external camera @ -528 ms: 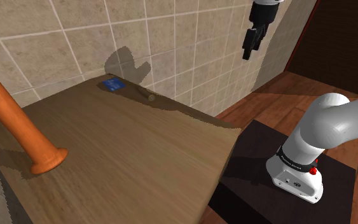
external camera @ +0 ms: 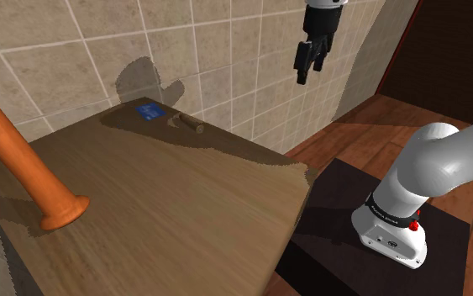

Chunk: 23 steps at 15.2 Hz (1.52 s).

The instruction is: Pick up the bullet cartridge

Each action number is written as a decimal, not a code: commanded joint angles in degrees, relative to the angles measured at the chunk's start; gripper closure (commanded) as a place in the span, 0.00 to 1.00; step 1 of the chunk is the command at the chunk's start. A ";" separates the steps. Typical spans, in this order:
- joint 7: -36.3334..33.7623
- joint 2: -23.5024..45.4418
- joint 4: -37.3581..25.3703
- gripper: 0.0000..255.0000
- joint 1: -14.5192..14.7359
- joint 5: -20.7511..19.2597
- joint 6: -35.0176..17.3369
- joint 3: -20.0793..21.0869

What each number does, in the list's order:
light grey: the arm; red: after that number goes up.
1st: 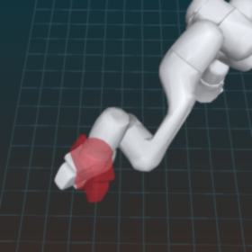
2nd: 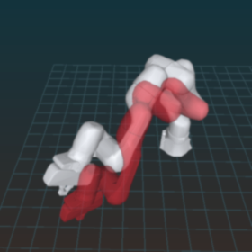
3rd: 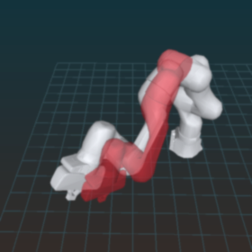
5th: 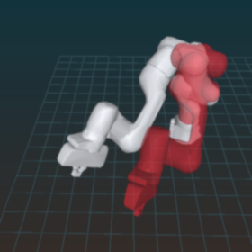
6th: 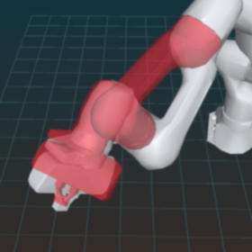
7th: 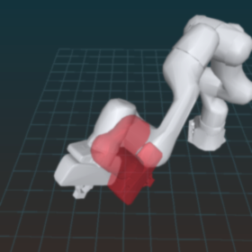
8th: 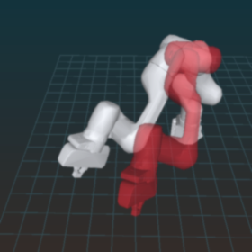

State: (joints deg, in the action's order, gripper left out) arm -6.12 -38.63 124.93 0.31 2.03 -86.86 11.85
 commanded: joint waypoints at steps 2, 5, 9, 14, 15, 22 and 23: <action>-4.64 3.96 -2.89 0.00 0.26 1.64 -0.56 3.61; -9.37 8.73 -6.90 0.00 0.36 2.66 -0.85 7.26; -15.94 15.94 -13.25 0.00 0.32 2.93 -1.01 12.16; -24.88 26.64 -23.03 0.00 0.63 0.97 -0.51 18.27; -26.78 29.06 -25.27 0.00 0.84 0.20 -0.26 19.46; -40.55 48.97 -44.93 0.00 6.42 -8.95 4.16 25.87; -42.34 52.21 -48.56 0.00 8.09 -10.67 5.33 26.24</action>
State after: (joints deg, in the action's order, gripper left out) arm -46.18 10.26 80.04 6.77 -6.90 -82.74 37.43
